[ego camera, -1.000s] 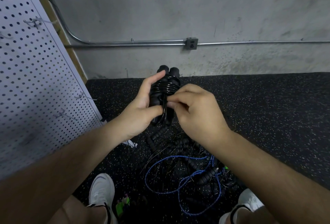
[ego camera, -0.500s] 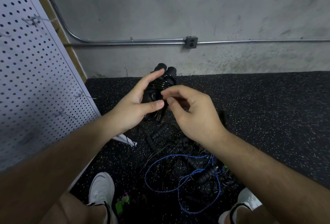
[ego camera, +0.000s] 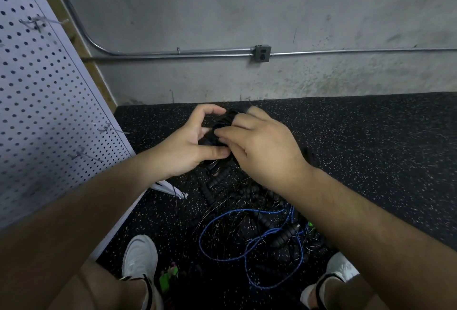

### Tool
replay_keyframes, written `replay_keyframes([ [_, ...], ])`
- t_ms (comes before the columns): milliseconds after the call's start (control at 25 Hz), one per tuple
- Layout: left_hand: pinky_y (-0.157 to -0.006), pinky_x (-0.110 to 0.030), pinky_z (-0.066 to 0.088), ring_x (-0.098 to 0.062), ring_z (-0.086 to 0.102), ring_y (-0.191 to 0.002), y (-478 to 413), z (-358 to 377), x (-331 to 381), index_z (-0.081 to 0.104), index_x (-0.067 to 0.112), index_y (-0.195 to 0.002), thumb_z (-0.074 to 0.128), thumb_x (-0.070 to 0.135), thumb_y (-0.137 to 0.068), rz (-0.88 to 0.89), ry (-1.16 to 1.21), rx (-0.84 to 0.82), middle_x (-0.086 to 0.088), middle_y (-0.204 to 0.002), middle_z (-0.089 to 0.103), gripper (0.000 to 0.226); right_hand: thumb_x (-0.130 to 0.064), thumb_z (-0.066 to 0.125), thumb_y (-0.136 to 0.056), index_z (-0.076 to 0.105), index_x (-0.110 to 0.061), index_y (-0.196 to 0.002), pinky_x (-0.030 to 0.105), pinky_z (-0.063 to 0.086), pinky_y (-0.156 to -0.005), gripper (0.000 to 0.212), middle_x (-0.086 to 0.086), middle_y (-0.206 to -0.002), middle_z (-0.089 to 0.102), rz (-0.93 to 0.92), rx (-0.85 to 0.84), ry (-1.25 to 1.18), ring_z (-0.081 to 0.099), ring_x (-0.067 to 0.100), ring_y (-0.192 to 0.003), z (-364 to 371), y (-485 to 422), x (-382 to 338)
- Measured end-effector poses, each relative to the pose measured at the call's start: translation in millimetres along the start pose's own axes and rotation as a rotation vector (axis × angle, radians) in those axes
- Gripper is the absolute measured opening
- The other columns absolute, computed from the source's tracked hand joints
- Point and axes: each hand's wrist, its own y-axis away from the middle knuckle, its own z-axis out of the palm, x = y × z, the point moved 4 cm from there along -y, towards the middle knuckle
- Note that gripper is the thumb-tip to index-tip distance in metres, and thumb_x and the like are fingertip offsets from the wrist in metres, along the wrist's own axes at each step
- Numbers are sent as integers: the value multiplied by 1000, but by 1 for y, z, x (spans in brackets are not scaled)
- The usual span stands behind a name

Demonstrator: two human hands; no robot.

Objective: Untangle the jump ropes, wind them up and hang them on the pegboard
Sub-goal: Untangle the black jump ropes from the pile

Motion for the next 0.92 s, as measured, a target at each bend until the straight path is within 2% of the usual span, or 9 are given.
replay_keyframes([
  [80,-90,-32,58,-16,70,-95,0,-5,2,39,26,-136,78,9,-82,-33,26,31,-10,-108,71,69,-13,67,-93,74,-9,-96,44,53,-73,9,4,-92,66,-88,41,71,58,29,-92,0,-3,2],
  [160,-86,-40,60,-19,73,-93,0,-12,1,46,27,-127,89,36,-72,-72,-29,104,-4,-106,72,70,-14,56,-100,69,-5,-99,45,50,-84,16,9,-107,65,-96,32,73,58,32,-104,0,-5,7],
  [280,-93,-45,56,-13,71,-100,-3,-16,-5,61,30,-107,80,61,-71,-9,-213,233,8,-107,71,51,-15,50,-101,65,-3,-102,45,49,-90,20,11,-112,64,-40,-50,-7,60,31,-105,4,-1,16],
  [360,-101,-32,48,-3,63,-106,-4,-12,-6,66,34,-100,66,58,-79,81,-362,292,12,-109,66,31,-22,47,-101,64,-5,-103,44,49,-87,24,9,-105,66,17,-103,-7,61,29,-96,7,1,20],
  [480,-92,-27,47,-1,59,-99,-4,-4,-8,65,37,-99,58,39,-98,80,-476,296,11,-101,63,8,-26,47,-102,62,-8,-103,40,51,-78,23,7,-98,68,73,-166,-41,63,27,-87,12,2,22],
  [600,-84,-33,48,-9,63,-92,-2,2,-16,66,29,-100,47,33,-106,-63,-380,272,7,-95,68,20,-24,51,-102,60,-7,-105,31,43,-65,20,7,-94,69,121,-176,-71,65,28,-81,14,3,21],
  [680,-81,-33,49,-13,63,-89,-2,4,-16,65,27,-101,47,31,-106,-66,-370,281,3,-93,68,19,-23,52,-103,58,-5,-106,28,37,-61,19,8,-89,69,145,-177,-99,64,27,-74,16,3,19],
  [760,-77,-24,46,-6,59,-89,0,6,-13,63,25,-100,49,26,-105,59,-500,282,9,-92,64,15,-22,52,-103,57,-4,-105,28,35,-58,18,8,-85,68,175,-168,-127,62,27,-68,15,2,20],
  [920,-87,-16,43,-4,56,-101,2,9,-17,66,12,-109,48,18,-105,317,-603,240,7,-102,60,20,-28,47,-105,55,-8,-112,33,39,-59,23,7,-88,68,314,-205,-169,63,27,-73,13,5,34],
])
